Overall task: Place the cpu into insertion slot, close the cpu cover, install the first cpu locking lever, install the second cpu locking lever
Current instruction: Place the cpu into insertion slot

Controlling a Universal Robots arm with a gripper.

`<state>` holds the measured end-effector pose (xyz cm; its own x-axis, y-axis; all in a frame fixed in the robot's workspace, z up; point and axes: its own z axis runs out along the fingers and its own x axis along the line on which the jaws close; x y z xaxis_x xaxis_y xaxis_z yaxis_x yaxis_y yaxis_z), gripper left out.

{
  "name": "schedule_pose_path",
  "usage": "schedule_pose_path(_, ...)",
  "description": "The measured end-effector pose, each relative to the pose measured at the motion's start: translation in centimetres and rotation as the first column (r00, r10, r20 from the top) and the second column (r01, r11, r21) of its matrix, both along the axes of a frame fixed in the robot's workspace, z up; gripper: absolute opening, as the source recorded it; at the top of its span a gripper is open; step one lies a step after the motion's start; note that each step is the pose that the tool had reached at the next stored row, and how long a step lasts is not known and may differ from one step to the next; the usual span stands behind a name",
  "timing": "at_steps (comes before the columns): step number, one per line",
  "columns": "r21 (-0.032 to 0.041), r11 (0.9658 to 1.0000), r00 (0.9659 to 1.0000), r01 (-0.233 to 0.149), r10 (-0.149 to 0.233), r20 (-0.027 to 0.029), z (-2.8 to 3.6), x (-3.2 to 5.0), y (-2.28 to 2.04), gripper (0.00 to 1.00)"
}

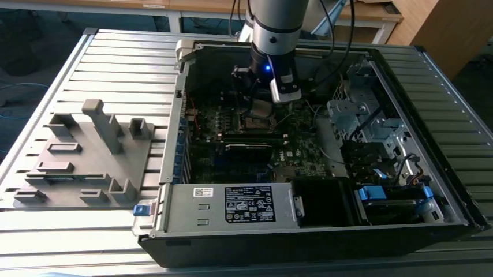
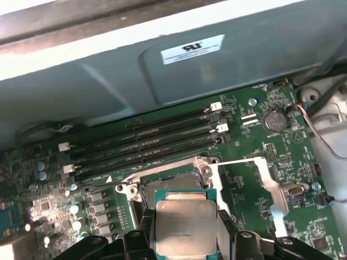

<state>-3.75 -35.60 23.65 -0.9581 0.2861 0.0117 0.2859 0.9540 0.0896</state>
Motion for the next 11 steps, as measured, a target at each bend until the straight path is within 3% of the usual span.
schedule_pose_path(5, 0.0000, 0.9975, 0.9975, 0.070, -0.070, 0.0000, -0.01, 0.00, 0.00, 0.54)
schedule_pose_path(11, -0.0001, 0.9870, 0.9870, 0.160, -0.160, -0.0001, -0.02, -0.01, 0.00, 0.54)
